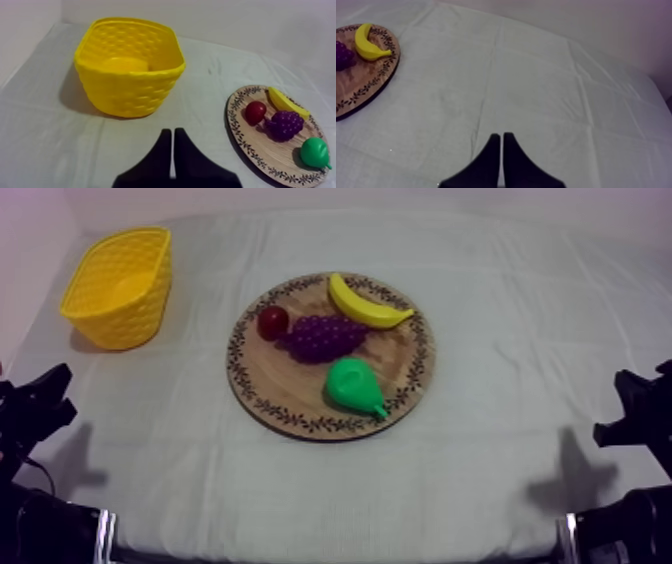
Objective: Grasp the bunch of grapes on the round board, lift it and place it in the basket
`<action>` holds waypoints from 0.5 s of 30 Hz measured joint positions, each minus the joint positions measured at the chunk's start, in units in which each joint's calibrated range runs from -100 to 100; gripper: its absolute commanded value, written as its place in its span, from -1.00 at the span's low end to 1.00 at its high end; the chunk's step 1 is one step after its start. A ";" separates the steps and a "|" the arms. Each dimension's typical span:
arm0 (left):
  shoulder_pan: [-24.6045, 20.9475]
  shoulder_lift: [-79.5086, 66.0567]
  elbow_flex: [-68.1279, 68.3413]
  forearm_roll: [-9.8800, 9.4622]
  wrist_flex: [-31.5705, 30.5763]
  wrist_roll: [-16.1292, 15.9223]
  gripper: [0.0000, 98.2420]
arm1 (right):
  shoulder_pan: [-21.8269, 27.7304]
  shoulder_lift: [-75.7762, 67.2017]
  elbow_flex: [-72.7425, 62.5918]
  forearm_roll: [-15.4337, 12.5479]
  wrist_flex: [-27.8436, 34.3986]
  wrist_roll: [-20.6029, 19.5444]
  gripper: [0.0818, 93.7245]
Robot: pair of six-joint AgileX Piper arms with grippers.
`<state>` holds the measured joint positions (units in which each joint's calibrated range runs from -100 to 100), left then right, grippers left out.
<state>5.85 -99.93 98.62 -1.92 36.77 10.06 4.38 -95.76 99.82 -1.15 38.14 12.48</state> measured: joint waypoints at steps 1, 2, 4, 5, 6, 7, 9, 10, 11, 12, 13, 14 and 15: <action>-0.04 0.00 0.00 0.00 0.00 0.00 -1.00 | 0.00 0.00 0.00 0.00 0.00 0.00 -0.99; -0.16 -0.07 0.00 -0.05 -0.11 0.12 -1.00 | 0.00 0.00 0.00 0.00 0.00 0.00 -0.99; -0.17 -0.07 0.00 -0.05 -0.11 0.16 -1.00 | 0.00 0.00 0.00 0.00 0.00 0.00 -0.99; -0.17 -0.07 0.00 -0.05 -0.11 0.16 -1.00 | 0.00 0.00 0.00 0.00 0.00 0.00 -0.99; -0.17 -0.07 0.00 -0.05 -0.11 0.16 -1.00 | 0.00 0.00 0.00 0.00 0.00 0.00 -0.99; -0.17 -0.07 0.00 -0.05 -0.11 0.16 -1.00 | 0.00 0.00 0.00 0.00 0.00 0.00 -0.99; -0.17 -0.07 0.00 -0.05 -0.11 0.16 -1.00 | 0.00 0.00 0.00 0.00 0.00 0.00 -0.99; -0.17 -0.07 0.00 -0.05 -0.11 0.16 -1.00 | 0.00 0.00 0.00 0.00 0.00 0.00 -0.99; -0.17 -0.07 0.00 -0.05 -0.11 0.16 -1.00 | 0.00 0.00 0.00 0.00 0.00 0.00 -0.99; -0.17 -0.07 0.00 -0.05 -0.11 0.16 -1.00 | 0.00 0.00 0.00 0.00 0.00 0.00 -0.99; -0.17 -0.07 0.00 -0.05 -0.11 0.16 -1.00 | 0.00 0.00 0.00 0.00 0.00 0.00 -0.99; -0.17 -0.07 0.00 -0.05 -0.11 0.16 -1.00 | 0.00 0.00 0.00 0.00 0.00 0.00 -0.99; -0.17 -0.07 0.00 -0.05 -0.11 0.16 -1.00 | 0.00 0.00 0.00 0.00 0.00 0.00 -0.99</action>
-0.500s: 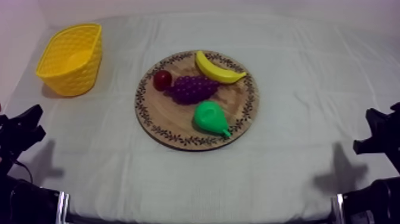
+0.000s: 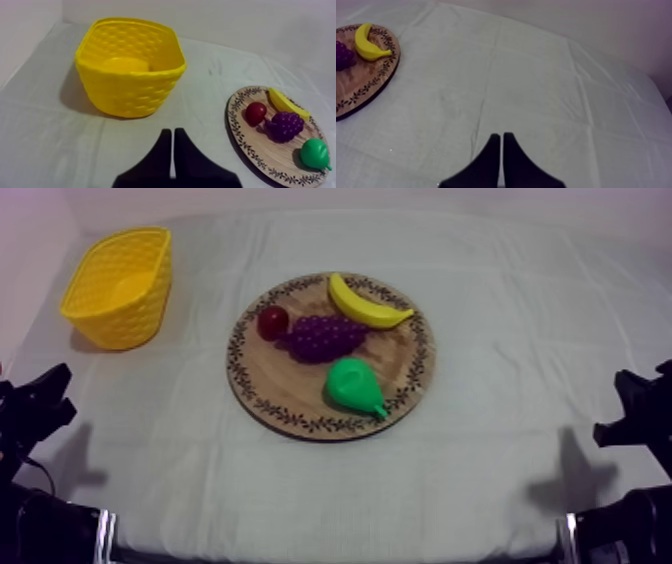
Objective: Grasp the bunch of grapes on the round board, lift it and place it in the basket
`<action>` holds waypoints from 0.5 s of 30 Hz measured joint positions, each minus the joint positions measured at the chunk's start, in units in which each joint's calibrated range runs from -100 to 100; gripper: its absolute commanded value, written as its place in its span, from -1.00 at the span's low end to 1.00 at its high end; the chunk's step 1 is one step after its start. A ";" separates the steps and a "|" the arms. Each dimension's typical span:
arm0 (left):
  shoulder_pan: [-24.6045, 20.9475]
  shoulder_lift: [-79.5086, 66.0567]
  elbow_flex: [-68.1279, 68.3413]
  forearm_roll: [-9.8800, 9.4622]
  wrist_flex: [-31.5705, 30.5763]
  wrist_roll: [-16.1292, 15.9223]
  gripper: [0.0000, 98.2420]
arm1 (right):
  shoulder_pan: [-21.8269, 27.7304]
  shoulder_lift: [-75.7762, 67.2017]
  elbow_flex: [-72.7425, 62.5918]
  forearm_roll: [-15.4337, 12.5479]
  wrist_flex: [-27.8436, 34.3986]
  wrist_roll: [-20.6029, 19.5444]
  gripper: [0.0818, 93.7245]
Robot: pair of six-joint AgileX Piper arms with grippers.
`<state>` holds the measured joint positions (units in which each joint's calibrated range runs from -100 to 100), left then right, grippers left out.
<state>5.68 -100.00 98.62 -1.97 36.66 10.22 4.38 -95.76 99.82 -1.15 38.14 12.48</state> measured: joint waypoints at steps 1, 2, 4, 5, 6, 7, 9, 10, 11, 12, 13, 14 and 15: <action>0.00 0.00 0.00 0.00 0.00 0.00 -1.00 | 0.00 0.00 0.00 0.00 0.00 0.00 -0.99; 0.00 0.00 0.00 0.00 0.00 0.00 -1.00 | 0.00 0.00 0.00 0.00 0.00 0.00 -0.99; 0.00 0.00 0.00 0.00 0.00 0.00 -1.00 | 0.00 0.00 0.00 0.00 0.00 0.00 -0.99; 0.00 0.00 0.00 0.00 0.00 0.00 -1.00 | 0.00 0.00 0.00 0.00 0.00 0.00 -0.99; 0.00 0.00 0.00 0.00 0.00 0.00 -1.00 | 0.00 0.00 0.00 0.00 0.00 0.00 -0.99; 0.00 0.00 0.00 0.00 0.00 0.00 -1.00 | 0.00 0.00 0.00 0.00 0.00 0.00 -0.99; 0.29 0.00 0.00 0.00 0.00 -0.14 -1.00 | 0.00 0.00 0.00 0.00 0.00 0.00 -0.99; 0.73 0.00 0.00 0.00 0.00 -0.11 -1.00 | 0.00 0.00 0.00 0.00 0.00 0.00 -0.99; 1.29 0.00 0.00 0.00 0.00 -0.14 -1.00 | 0.00 0.00 0.00 0.00 0.00 0.00 -0.99; 1.90 0.00 0.00 0.00 0.00 -0.01 -1.00 | 0.00 0.00 0.00 0.00 0.00 0.00 -0.99; 2.51 0.00 0.00 0.00 0.00 0.13 -1.00 | 0.00 0.00 0.00 0.00 0.00 0.00 -0.99; 2.97 0.00 0.00 0.00 0.00 0.26 -1.00 | 0.00 0.00 0.00 0.00 0.00 0.00 -0.99; 3.57 0.00 0.00 0.00 0.00 0.26 -1.00 | 0.00 0.00 0.00 0.00 0.00 0.00 -0.99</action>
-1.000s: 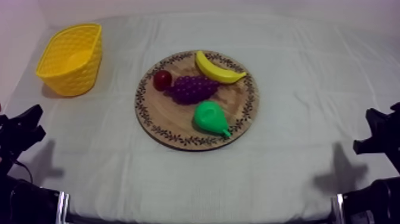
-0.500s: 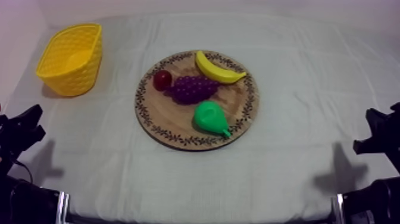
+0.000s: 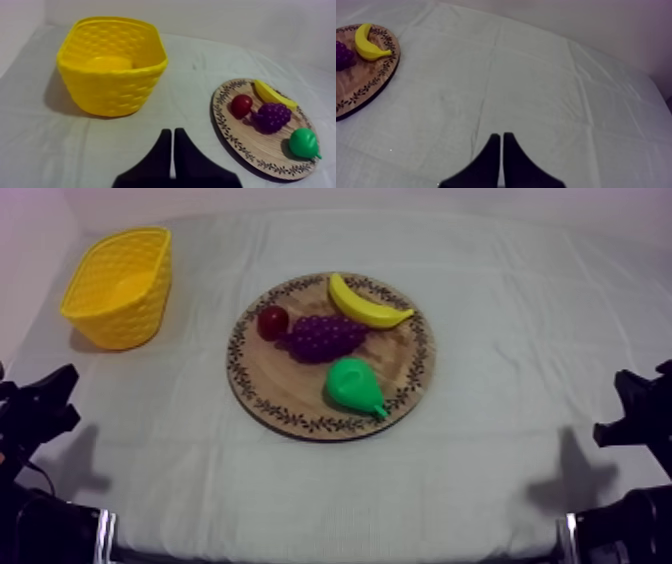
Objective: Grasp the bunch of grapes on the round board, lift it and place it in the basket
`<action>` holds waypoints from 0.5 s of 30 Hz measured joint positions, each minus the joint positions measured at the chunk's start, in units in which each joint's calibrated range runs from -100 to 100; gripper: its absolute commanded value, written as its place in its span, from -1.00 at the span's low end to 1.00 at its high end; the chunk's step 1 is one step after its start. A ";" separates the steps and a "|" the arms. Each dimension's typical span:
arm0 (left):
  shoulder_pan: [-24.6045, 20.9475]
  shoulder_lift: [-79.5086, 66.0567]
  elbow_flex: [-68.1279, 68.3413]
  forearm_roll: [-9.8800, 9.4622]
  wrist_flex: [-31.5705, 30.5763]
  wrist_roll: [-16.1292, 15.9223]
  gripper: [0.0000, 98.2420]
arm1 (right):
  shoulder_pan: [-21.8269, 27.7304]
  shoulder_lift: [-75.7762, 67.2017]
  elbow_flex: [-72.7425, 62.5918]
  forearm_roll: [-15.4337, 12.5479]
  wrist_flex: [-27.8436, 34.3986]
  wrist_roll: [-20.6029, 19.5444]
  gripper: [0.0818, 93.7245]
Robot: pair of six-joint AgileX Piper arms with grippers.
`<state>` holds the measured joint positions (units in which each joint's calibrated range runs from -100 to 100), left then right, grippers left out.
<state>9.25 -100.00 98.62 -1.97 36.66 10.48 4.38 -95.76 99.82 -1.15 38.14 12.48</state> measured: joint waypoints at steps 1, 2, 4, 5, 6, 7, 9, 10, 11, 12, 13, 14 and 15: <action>0.64 0.00 0.00 0.00 0.00 0.00 -1.00 | 0.00 0.00 0.00 0.00 0.00 0.00 -0.99; 1.31 0.00 0.00 0.00 0.00 0.00 -1.00 | 0.00 0.00 0.00 0.00 0.00 0.00 -0.99; 2.57 0.00 0.00 0.00 0.00 0.00 -1.00 | 0.00 0.00 0.00 0.00 0.00 0.00 -0.99; 3.31 0.07 0.00 0.00 0.00 0.00 -1.00 | 0.00 0.00 0.00 0.00 0.00 0.00 -0.99; 4.04 0.16 0.00 0.00 0.00 -0.06 -1.00 | 0.00 0.00 0.00 0.00 0.00 0.00 -0.99; 4.75 0.63 -0.35 0.00 0.15 -0.34 -1.00 | 0.00 0.00 0.00 0.00 0.00 0.00 -0.99; 5.87 1.77 -0.85 -0.11 0.56 -1.09 -1.00 | 0.00 0.00 0.00 0.00 0.00 0.00 -0.99; 6.43 2.70 -1.02 -0.17 1.09 -1.54 -1.00 | 0.00 0.00 0.00 0.00 0.00 0.00 -0.99; 6.92 3.70 -1.20 -0.22 1.30 -2.11 -1.00 | 0.00 0.00 0.00 0.00 0.00 0.00 -0.99; 7.27 4.68 -1.26 -0.39 1.23 -2.58 -1.00 | 0.00 0.00 0.00 0.00 0.00 0.00 -0.99; 7.69 5.74 -1.33 -0.50 1.23 -3.12 -1.00 | 0.00 0.00 0.00 0.00 0.00 0.00 -0.99; 8.09 6.87 -1.55 -0.69 1.35 -3.69 -1.00 | 0.00 0.00 0.00 0.00 0.00 0.00 -0.99; 8.35 7.79 -1.94 -0.89 1.22 -4.05 -1.00 | 0.00 0.00 0.00 0.00 0.00 0.00 -0.99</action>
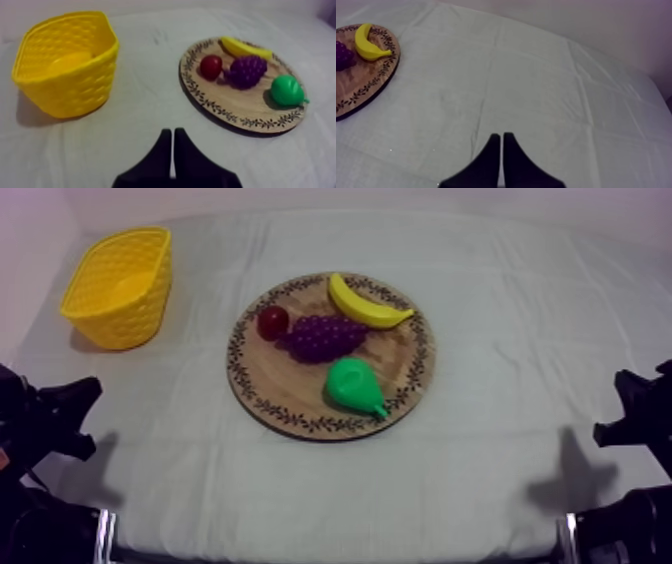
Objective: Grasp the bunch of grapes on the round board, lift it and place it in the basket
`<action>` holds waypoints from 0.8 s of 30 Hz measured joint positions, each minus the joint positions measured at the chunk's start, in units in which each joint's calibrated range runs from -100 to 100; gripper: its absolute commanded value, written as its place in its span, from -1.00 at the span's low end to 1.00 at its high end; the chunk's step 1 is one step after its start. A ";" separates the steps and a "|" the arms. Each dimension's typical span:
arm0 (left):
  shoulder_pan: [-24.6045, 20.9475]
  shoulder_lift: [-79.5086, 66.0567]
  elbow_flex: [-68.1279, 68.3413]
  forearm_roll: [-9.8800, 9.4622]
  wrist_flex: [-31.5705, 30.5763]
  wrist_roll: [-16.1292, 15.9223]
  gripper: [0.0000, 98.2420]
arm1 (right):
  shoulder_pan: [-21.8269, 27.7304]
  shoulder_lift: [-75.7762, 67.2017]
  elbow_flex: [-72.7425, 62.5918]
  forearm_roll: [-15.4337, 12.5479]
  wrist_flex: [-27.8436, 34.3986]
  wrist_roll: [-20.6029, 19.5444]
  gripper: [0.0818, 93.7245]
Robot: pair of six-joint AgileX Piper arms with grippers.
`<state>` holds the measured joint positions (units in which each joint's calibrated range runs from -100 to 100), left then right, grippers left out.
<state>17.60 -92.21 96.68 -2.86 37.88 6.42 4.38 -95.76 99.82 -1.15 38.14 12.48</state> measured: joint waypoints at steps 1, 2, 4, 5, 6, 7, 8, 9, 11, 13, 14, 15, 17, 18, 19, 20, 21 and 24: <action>0.32 1.19 -0.57 -0.09 -0.20 -0.45 -1.00 | 0.00 0.00 0.00 0.00 0.00 0.00 -0.99; 0.67 2.55 -1.31 -0.23 -0.13 -0.86 -1.00 | 0.00 0.00 0.00 0.00 0.00 0.00 -0.99; 1.26 5.13 -3.09 -0.27 -0.39 -1.57 -1.00 | 0.00 0.00 0.00 0.00 0.00 0.00 -0.99; 1.46 6.72 -4.29 -0.20 -0.39 -2.02 -1.00 | 0.00 0.00 0.00 0.00 0.00 0.00 -0.99; 1.60 8.45 -5.62 -0.07 -0.13 -2.48 -1.00 | 0.00 0.00 0.00 0.00 0.00 0.00 -0.99; 1.64 10.18 -6.75 0.07 0.18 -3.00 -1.00 | 0.00 0.00 0.00 0.00 0.00 0.00 -0.99; 1.76 12.02 -8.35 0.32 0.98 -3.57 -1.00 | 0.00 0.00 0.00 0.00 0.00 0.00 -0.99; 1.95 13.93 -10.08 0.60 1.79 -4.15 -1.00 | 0.00 0.00 0.00 0.00 0.00 0.00 -0.99; 2.37 17.18 -13.34 0.75 3.96 -5.20 -1.00 | 0.00 0.00 0.00 0.00 0.00 0.00 -0.99; 2.94 20.44 -17.16 0.86 5.88 -6.42 -1.00 | 0.00 0.00 0.00 0.00 0.00 0.00 -0.99; 3.27 22.22 -19.08 0.95 6.89 -6.82 -1.00 | 0.00 0.00 0.00 0.00 0.00 0.00 -0.99; 3.58 23.99 -21.01 1.03 7.94 -7.47 -1.00 | 0.00 0.00 0.00 0.00 0.00 0.00 -0.99; 4.21 27.47 -24.31 1.12 9.63 -8.66 -1.00 | 0.00 0.00 0.00 0.00 0.00 0.00 -0.99; 4.62 29.26 -26.18 1.16 10.54 -9.32 -1.00 | 0.00 0.00 0.00 0.00 0.00 0.00 -0.99; 5.04 31.08 -28.08 1.25 11.38 -9.95 -1.00 | 0.00 0.00 0.00 0.00 0.00 0.00 -0.99; 5.38 32.53 -29.54 1.24 12.28 -10.43 -1.00 | 0.00 0.00 0.00 0.00 0.00 0.00 -0.99; 5.85 34.40 -31.44 1.31 13.45 -11.11 -1.00 | 0.00 0.00 0.00 0.00 0.00 0.00 -0.99; 7.20 39.92 -37.30 1.38 16.71 -12.90 -1.00 | 0.00 0.00 0.00 0.00 0.00 0.00 -0.99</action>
<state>24.80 -52.29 59.37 -1.48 54.59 -6.48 4.38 -95.76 99.82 -1.15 38.14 12.48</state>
